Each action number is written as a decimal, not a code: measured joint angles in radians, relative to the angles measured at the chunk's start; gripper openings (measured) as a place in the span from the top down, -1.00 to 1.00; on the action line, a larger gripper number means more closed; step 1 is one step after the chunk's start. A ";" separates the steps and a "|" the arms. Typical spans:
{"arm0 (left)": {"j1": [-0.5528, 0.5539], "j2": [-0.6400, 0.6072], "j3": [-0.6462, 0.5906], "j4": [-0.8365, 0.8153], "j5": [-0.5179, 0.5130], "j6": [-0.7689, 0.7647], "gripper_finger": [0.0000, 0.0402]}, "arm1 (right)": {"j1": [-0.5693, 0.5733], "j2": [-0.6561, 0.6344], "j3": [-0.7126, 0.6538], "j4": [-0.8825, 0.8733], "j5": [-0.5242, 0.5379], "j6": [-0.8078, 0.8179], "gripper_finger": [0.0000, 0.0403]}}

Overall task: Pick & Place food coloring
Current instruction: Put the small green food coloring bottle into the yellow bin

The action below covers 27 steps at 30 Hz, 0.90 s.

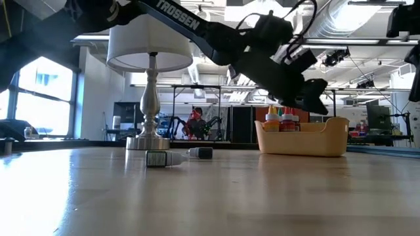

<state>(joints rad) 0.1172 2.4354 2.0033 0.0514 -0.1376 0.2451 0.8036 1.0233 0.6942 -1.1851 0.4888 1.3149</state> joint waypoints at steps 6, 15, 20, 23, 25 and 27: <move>-0.045 -0.114 -0.001 -0.246 -0.071 -0.011 0.15 | -0.001 -0.122 -0.043 0.043 0.075 -0.031 0.34; -0.106 -0.360 -0.001 -0.787 -0.360 0.060 0.15 | -0.069 -0.173 -0.043 0.225 0.271 -0.246 0.34; -0.114 -0.510 -0.001 -1.149 -0.417 -0.141 0.15 | -0.146 -0.138 -0.043 0.433 0.370 -0.441 0.34; -0.111 -0.586 -0.001 -1.340 -0.415 -0.324 0.15 | -0.212 -0.090 -0.043 0.578 0.378 -0.614 0.34; -0.111 -0.622 -0.001 -1.432 -0.412 -0.415 0.15 | -0.264 -0.040 -0.043 0.711 0.365 -0.736 0.34; -0.131 -0.642 -0.009 -1.495 -0.426 -0.465 0.15 | -0.316 0.024 -0.043 0.847 0.332 -0.869 0.34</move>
<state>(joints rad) -0.0135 1.7937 1.9943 -1.4433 -0.5640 -0.2200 0.4871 1.0476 0.6510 -0.3379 0.8203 0.4454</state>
